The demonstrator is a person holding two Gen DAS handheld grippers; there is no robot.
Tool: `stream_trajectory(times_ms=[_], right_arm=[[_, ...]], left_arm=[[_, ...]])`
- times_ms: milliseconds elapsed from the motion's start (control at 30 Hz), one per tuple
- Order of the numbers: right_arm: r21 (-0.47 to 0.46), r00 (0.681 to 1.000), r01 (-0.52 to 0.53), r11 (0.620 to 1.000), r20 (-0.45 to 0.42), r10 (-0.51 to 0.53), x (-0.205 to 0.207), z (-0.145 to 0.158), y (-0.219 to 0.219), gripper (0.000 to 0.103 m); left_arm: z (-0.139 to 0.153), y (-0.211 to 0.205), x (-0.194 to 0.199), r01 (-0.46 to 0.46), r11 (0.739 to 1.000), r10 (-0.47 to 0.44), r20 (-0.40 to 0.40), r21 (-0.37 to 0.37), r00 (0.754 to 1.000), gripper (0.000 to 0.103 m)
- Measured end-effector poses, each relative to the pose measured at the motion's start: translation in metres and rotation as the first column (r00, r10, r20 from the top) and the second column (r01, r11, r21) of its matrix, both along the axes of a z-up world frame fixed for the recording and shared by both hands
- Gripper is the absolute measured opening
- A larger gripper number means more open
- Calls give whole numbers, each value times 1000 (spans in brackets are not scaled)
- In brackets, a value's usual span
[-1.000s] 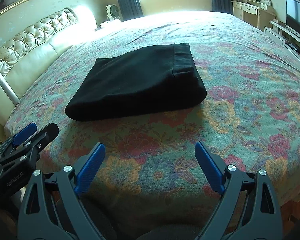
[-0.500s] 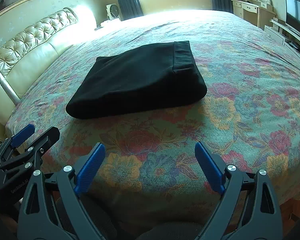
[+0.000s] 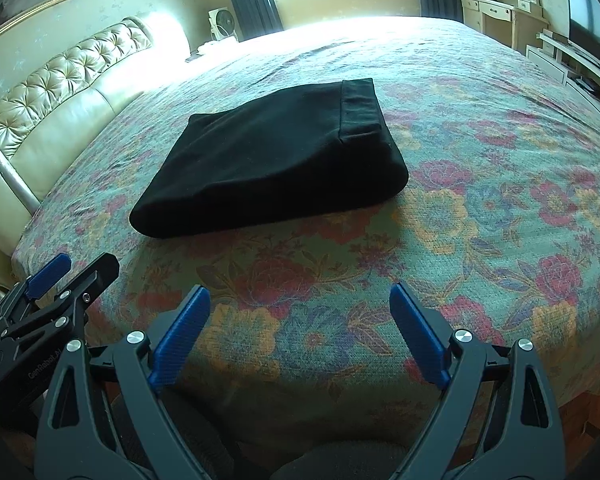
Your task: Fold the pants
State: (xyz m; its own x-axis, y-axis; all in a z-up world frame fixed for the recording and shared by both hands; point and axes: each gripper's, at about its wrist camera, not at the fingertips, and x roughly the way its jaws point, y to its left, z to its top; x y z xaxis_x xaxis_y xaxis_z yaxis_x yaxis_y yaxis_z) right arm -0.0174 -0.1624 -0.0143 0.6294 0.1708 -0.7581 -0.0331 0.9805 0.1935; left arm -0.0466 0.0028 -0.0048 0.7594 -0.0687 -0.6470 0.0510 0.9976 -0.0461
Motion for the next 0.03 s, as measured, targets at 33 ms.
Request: stream_trajectory(times_ms=[33], right_arm=[[-2, 1000, 0, 1000, 0, 0, 0, 0, -1, 91]], left_arm=[[0, 0, 0, -2, 1000, 2, -1, 0, 1000, 88]])
